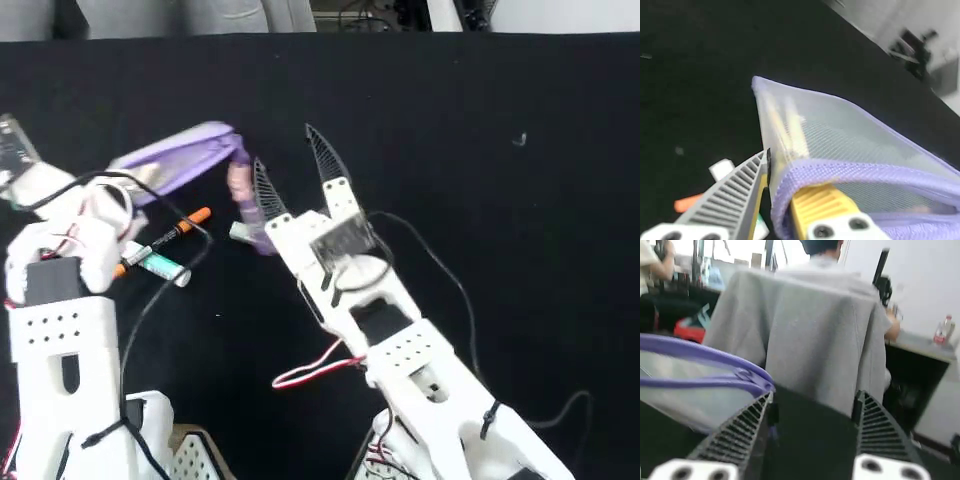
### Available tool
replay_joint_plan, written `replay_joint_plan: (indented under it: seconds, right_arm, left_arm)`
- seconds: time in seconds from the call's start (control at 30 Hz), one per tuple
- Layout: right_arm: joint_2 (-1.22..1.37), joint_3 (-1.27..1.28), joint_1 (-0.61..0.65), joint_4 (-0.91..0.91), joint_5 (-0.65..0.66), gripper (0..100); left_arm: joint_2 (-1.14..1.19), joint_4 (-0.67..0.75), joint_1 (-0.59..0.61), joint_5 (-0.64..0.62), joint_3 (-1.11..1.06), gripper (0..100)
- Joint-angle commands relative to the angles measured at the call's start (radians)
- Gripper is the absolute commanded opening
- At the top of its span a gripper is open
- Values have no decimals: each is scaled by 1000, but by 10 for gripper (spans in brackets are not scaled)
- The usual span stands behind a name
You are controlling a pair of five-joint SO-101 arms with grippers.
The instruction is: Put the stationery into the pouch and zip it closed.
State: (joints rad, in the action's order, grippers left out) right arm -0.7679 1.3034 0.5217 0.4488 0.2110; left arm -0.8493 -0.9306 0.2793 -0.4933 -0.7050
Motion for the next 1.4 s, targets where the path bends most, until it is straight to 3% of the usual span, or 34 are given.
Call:
replay_joint_plan:
  seconds: [0.0,0.37,0.53,0.93,1.13,1.37]
  right_arm:
    - [2,-193,-17,-293,5,240]
    - [47,-374,54,-605,38,240]
    - [236,-518,72,-713,92,240]
    - [762,-1027,72,-1111,94,240]
    - [911,-1135,147,-1223,256,240]
    - [1000,-1144,215,-1126,264,240]
  left_arm:
    - [-23,9,119,-12,35,29]
    - [-23,-32,228,-71,67,29]
    - [-23,-32,286,-98,67,29]
    - [-23,-28,294,-98,59,29]
    - [-23,-11,363,-103,90,29]
    - [-23,-11,375,-103,88,29]
